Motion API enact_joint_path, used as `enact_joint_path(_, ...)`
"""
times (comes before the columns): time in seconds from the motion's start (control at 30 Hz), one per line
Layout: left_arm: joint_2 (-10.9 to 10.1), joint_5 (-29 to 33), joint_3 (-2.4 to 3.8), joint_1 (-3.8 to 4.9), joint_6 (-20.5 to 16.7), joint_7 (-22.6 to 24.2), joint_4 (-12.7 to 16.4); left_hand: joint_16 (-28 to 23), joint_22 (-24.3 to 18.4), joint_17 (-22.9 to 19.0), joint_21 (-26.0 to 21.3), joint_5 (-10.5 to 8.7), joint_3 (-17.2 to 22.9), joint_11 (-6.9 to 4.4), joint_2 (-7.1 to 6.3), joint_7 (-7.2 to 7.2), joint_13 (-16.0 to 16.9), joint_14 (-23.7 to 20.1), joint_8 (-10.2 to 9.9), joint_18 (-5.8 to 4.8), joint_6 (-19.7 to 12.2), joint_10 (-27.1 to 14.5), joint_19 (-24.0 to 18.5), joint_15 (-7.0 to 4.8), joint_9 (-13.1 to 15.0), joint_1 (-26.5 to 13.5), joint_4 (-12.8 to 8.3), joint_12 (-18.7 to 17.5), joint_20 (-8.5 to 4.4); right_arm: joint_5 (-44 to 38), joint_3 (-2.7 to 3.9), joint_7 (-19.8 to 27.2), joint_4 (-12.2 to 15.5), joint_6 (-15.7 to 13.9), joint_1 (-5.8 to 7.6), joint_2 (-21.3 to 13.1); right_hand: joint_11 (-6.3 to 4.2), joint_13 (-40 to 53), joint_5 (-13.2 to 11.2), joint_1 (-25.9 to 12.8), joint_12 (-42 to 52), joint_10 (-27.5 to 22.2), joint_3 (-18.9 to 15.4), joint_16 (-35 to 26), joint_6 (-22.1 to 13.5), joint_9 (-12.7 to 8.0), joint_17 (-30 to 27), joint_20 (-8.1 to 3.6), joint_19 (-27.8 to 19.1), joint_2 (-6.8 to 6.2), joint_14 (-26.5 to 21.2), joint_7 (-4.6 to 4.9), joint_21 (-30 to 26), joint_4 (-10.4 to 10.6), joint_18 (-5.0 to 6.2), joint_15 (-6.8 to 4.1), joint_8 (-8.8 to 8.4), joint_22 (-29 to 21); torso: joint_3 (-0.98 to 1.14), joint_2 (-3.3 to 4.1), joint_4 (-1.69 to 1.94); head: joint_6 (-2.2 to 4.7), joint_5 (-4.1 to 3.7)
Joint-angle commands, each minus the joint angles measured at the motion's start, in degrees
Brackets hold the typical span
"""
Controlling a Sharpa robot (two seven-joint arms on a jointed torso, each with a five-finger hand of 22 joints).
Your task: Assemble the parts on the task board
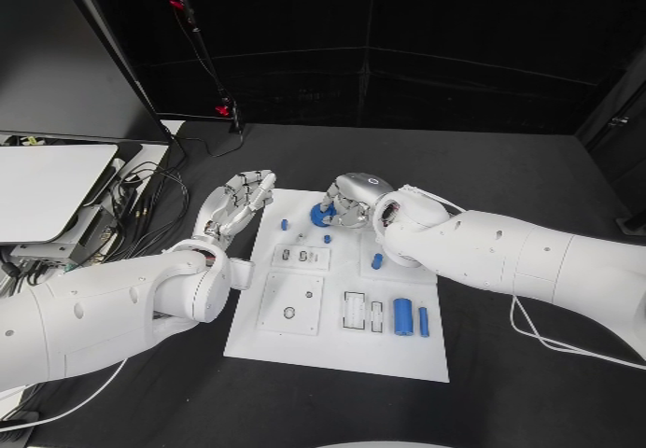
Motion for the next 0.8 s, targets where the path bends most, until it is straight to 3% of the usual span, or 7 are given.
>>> enact_joint_path(0.03,0.03,-0.37,0.04,0.08,0.48,14.84,0.07,0.38,0.06,-0.10,0.20,0.38,-0.45,0.05,0.11,9.21,-0.10,-0.30,0.26,0.53,0.22,0.23,-0.54,0.27,-0.09,0.66,0.06,0.39,0.04,-1.30,0.02,-3.52,-0.28,3.31,0.11,0.34,0.48,15.08,0.21,-0.21,0.15,6.06,-0.03,0.14,-0.19,-0.12,15.09,0.31,3.96,0.48,6.17,0.32,-0.22,0.22,0.31,0.42,-0.45,13.31,0.02,0.02,0.01,0.05,-0.12)
enact_joint_path(0.27,0.04,-0.37,0.04,0.09,0.49,14.83,0.08,0.42,0.04,-0.14,0.18,0.48,-0.49,0.05,0.16,9.21,-0.12,-0.30,0.28,0.52,0.22,0.22,-0.62,0.27,-0.13,0.72,0.06,0.42,0.04,-1.72,0.03,-4.80,0.07,4.79,0.11,0.44,0.51,15.08,0.23,-0.21,0.15,6.06,-0.01,0.14,-0.28,-0.19,15.09,0.34,3.90,0.50,6.17,0.37,-0.27,0.22,0.33,0.44,-0.57,13.27,0.02,0.01,0.00,0.00,-0.07)
enact_joint_path(0.5,0.08,-0.37,0.04,0.09,0.55,14.80,0.04,0.42,0.04,-0.14,0.18,0.48,-0.49,0.05,0.16,9.21,-0.12,-0.30,0.28,0.52,0.22,0.22,-0.62,0.27,-0.13,0.72,0.06,0.42,0.04,-1.79,0.02,-4.50,0.68,4.08,0.10,0.21,0.60,15.08,0.25,-0.19,0.15,6.06,0.01,0.14,-0.37,-0.27,15.09,0.38,3.92,0.50,6.17,0.51,-0.26,0.18,0.33,0.49,-0.73,13.28,0.03,0.00,-0.03,0.00,-0.09)
enact_joint_path(0.63,0.11,-0.37,0.04,0.09,0.59,14.78,0.01,0.47,0.05,-0.20,0.20,0.62,-0.55,0.04,0.22,9.20,-0.14,-0.32,0.31,0.51,0.22,0.21,-0.64,0.27,-0.18,0.80,0.06,0.45,0.04,-1.80,0.02,-2.96,1.15,1.44,0.09,-0.09,0.67,15.08,0.27,-0.08,0.15,6.06,0.06,0.14,-0.44,-0.35,15.09,0.42,4.15,0.48,6.17,0.57,-0.07,0.09,0.25,0.54,-0.87,13.47,0.06,0.02,-0.02,0.02,-0.09)
enact_joint_path(0.8,0.07,-0.37,0.03,0.09,0.59,14.76,-0.01,0.49,0.05,-0.23,0.21,0.69,-0.58,0.04,0.24,9.21,-0.15,-0.32,0.32,0.51,0.22,0.21,-0.67,0.27,-0.20,0.86,0.04,0.47,0.05,-1.72,0.02,0.48,1.47,-4.37,0.01,-0.64,0.71,15.08,0.26,0.19,0.15,6.06,0.13,0.14,-0.48,-0.46,15.09,0.50,4.62,0.36,6.17,0.59,0.32,-0.15,0.09,0.61,-1.07,13.87,0.02,0.00,-0.04,0.10,-0.10)
